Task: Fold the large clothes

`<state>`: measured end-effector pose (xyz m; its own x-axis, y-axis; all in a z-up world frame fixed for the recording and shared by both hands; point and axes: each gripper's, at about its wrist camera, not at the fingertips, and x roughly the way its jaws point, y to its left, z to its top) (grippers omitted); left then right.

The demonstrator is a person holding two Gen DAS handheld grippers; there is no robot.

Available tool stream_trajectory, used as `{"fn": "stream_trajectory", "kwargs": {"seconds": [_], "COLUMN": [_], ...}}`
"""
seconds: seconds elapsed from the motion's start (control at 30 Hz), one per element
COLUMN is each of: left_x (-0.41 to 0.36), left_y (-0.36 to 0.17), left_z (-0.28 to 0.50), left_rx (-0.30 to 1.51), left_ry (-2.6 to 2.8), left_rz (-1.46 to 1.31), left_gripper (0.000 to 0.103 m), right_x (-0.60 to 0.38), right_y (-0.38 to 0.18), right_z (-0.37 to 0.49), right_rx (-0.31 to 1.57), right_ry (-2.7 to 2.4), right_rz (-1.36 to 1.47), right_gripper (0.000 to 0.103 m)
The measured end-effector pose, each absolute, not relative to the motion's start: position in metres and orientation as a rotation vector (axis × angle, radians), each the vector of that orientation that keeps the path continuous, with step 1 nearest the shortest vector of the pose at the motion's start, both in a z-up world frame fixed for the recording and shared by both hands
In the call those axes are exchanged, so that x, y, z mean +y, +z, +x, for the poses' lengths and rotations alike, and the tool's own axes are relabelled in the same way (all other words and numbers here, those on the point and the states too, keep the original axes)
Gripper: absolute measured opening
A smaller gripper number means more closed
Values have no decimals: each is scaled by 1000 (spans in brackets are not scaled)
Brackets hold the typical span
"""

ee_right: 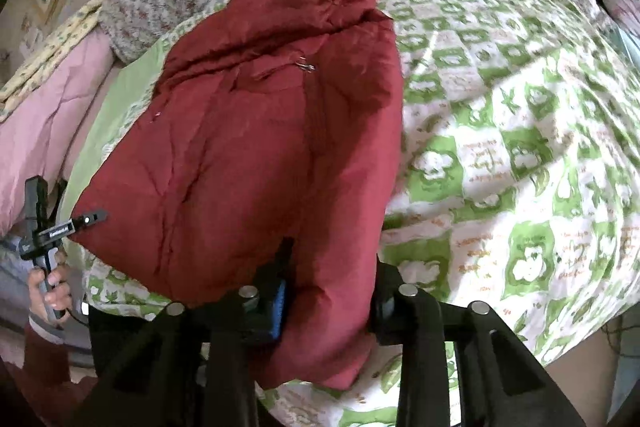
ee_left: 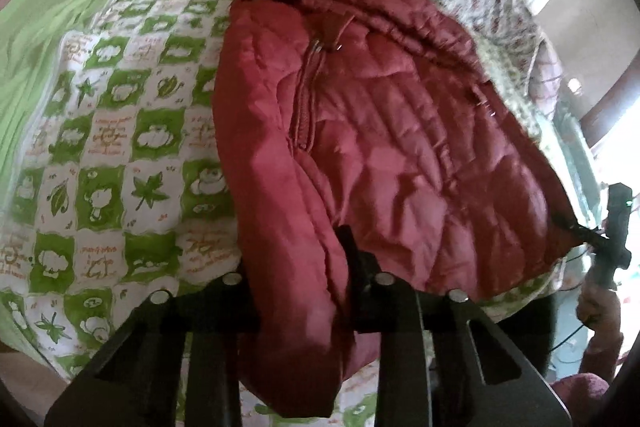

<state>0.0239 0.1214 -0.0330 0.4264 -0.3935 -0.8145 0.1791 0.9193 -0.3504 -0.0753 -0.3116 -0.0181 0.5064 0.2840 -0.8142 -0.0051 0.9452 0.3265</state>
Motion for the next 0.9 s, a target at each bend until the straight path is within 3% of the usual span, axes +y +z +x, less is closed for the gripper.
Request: {"fn": "stream_trajectory", "kwargs": {"seconds": [0.33,0.9], "left_x": [123,130], "left_y": [-8,75], "left_z": [25,70], "left_rx": [994,769], "left_ry": [-402,-385], "left_rz": [-297,-341], "left_gripper": [18,17], "right_x": [-320,-332], "right_y": [3,80], "right_z": [-74,-16], "right_rx": [914,670], "right_ry": [247,266], "right_rz": [432,425], "right_gripper": [23,23]}}
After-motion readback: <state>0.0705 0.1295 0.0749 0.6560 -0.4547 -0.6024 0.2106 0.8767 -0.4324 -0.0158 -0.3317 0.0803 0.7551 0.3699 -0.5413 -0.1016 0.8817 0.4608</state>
